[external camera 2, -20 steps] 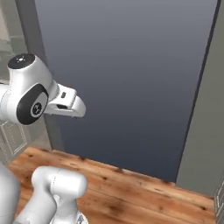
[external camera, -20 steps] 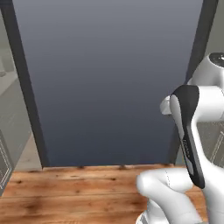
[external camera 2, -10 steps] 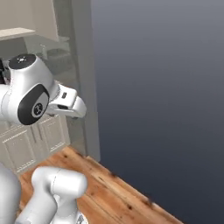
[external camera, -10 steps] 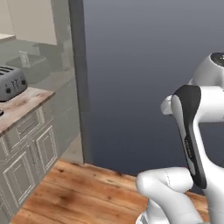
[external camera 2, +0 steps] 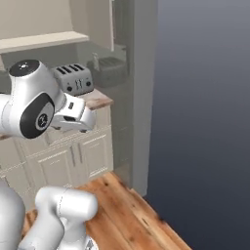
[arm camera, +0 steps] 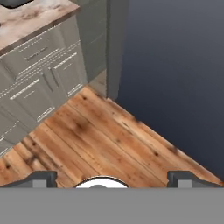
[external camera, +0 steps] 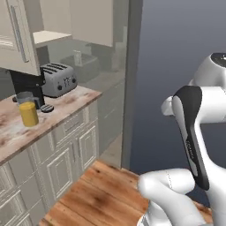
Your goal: There is a tray on the dining counter. Grab the cup, mug, and pitcher and place them on the tray. The pitcher may be placed next to the tray if it cannot fit the tray.
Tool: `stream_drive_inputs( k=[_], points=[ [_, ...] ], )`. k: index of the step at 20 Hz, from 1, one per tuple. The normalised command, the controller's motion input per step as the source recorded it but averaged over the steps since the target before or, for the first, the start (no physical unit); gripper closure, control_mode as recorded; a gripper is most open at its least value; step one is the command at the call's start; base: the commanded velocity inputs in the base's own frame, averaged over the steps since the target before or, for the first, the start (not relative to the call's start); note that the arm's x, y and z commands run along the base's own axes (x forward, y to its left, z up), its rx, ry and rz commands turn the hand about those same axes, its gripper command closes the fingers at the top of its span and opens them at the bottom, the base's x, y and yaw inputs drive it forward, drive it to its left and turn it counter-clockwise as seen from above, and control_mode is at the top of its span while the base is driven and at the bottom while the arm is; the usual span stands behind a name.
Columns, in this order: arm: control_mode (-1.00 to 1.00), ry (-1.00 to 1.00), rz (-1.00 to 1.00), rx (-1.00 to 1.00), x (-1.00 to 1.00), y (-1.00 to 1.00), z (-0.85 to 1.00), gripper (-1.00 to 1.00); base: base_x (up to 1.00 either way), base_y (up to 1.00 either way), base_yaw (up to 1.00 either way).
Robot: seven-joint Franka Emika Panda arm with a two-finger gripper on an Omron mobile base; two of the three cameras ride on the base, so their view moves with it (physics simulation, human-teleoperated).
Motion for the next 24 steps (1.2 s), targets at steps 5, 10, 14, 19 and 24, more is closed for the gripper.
stream_drive_inputs(
  k=[5,10,14,19,24],
  points=[
    [1.0,0.0,0.0,0.0,0.0,0.0,0.0,-1.0,0.48,0.33,0.41],
    [1.0,0.0,0.0,0.0,0.0,0.0,0.0,-1.0,0.65,0.04,0.41],
    [1.0,0.0,0.0,0.0,0.0,0.0,0.0,-1.0,0.74,-0.12,0.41],
    [1.0,0.0,0.0,0.0,0.0,0.0,0.0,-1.0,0.62,-0.16,0.39],
    [1.0,0.0,0.0,0.0,0.0,0.0,0.0,-1.0,0.57,-0.23,0.37]
  ],
)
